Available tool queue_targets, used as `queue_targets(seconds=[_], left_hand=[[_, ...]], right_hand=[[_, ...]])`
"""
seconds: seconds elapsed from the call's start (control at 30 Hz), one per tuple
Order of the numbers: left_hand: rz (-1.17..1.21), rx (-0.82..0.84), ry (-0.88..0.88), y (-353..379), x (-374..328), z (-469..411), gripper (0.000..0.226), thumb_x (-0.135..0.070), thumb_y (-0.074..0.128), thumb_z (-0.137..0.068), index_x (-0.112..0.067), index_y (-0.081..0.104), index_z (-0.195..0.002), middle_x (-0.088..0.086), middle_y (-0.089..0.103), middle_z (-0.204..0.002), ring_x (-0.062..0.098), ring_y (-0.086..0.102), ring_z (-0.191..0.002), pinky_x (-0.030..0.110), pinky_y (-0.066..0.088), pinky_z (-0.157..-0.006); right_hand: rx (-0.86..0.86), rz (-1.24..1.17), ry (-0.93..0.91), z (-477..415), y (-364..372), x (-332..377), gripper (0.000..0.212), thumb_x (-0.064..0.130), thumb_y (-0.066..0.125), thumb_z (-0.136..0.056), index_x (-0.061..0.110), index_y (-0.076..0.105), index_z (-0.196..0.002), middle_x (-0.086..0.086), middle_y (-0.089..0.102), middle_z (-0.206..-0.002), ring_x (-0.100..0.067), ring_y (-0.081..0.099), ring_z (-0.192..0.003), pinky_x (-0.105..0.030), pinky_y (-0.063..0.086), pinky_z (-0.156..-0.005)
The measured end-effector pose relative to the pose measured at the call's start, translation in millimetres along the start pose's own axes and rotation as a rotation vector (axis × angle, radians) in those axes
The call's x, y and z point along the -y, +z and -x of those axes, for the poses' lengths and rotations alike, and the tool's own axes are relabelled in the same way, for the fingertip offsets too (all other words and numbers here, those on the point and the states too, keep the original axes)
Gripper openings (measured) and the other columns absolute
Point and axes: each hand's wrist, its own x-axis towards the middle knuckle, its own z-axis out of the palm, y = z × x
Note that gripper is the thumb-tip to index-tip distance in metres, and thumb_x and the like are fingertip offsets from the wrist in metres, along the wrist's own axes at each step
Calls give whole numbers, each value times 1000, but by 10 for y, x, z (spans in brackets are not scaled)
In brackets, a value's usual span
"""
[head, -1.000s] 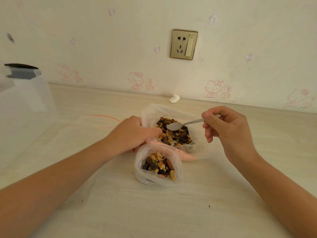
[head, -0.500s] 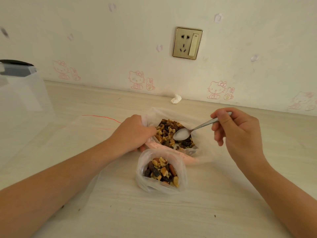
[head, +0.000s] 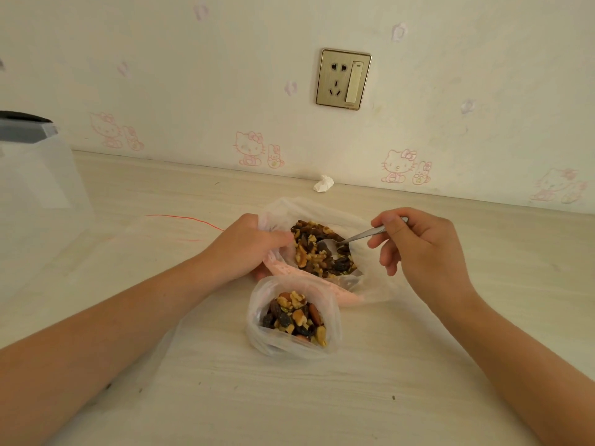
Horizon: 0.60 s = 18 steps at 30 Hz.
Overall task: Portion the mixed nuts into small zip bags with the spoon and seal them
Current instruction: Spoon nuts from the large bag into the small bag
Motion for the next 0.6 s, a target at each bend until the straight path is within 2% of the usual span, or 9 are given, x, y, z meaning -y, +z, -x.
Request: queue_targets(seconds=[0.07,0.17,0.3,0.37,0.47,0.6], left_hand=[[22,4,9,24,0,4,32,-23,61,-102,-4,80,-85,9,80,-82,34,75,-87,42,54,-91],[59,-4,2,55,8,4,29,-22,60,-103,-6,81,-91,8,81,-86,32,76,-91,46,53,-96],[111,1,14,47,12,-8,26,-22,63,-100,-4,80,-91,10,80,-87,34,75,-91,43,54,-90],[103,23,32,51,4,-4,29,-28,65,-91,-3,79,-86,12,79,-86,35,74,-90,43,53,-87],[109,31,27,56,9,-2,30,-31,63,-81,-5,78,-80,8,79,-82,24,74,-79,38,53,-80],[113,38,31,62,16,-2,27,-26,64,-88,-4,78,-81,8,79,-82,18,71,-73,35,50,-79]], right_hand=[[33,-54,43,6,32,-16,29,17,53,-108,15,76,-89,-6,75,-73,-19,60,-49,-28,51,-44],[41,-144,123,-9,50,-28,28,15,54,-107,9,75,-90,-10,74,-72,-19,61,-49,-29,51,-44],[-8,-253,228,-41,30,-41,26,14,56,-107,4,74,-91,-12,74,-70,-18,61,-49,-27,52,-43],[-24,-287,271,-55,23,-52,25,15,56,-106,2,73,-92,-13,74,-70,-17,61,-49,-25,52,-43],[-33,-325,331,-72,7,-70,24,15,58,-106,2,73,-93,-13,74,-71,-16,61,-48,-24,51,-43],[-41,-381,404,-100,-14,-103,22,16,59,-105,2,72,-95,-13,75,-72,-15,61,-48,-23,50,-42]])
